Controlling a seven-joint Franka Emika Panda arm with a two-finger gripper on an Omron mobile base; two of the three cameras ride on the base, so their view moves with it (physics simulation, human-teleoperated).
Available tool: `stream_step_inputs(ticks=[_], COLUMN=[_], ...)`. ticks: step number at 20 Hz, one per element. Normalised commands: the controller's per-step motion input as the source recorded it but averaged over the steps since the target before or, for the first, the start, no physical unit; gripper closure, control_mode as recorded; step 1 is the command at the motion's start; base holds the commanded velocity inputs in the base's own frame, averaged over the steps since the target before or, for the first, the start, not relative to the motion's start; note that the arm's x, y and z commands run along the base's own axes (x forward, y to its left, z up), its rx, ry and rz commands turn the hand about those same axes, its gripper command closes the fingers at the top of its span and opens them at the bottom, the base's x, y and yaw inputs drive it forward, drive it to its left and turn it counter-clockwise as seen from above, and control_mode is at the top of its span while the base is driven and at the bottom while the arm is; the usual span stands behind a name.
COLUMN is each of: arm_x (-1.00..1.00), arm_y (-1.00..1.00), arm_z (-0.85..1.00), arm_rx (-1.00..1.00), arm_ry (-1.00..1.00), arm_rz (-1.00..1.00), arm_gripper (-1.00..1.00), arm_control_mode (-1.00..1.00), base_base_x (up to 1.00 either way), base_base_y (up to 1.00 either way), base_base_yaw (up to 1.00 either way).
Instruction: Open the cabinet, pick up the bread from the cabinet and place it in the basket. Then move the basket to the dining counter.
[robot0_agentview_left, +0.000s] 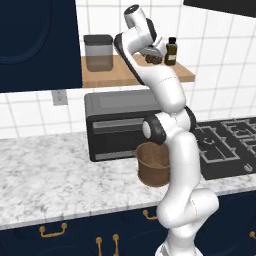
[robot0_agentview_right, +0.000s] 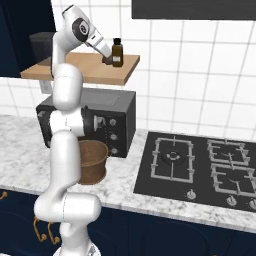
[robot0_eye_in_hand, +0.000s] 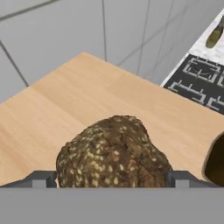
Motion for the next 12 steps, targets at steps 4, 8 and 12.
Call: stream_step_inputs(ticks=[4, 8, 12], arm_x=[0.33, 0.09, -0.02], arm_y=[-0.57, -0.81, -0.86], arm_z=[-1.0, -1.0, -0.95], arm_rx=[0.0, 0.0, 0.0], arm_ry=[0.13, 0.12, 0.06], arm_rz=[0.0, 0.0, 0.0], arm_gripper=[1.0, 1.0, 1.0], arm_control_mode=[-1.0, -1.0, -1.0], base_base_x=[0.0, 0.0, 0.0], base_base_y=[0.0, 0.0, 0.0], base_base_yaw=[0.0, 0.0, 0.0])
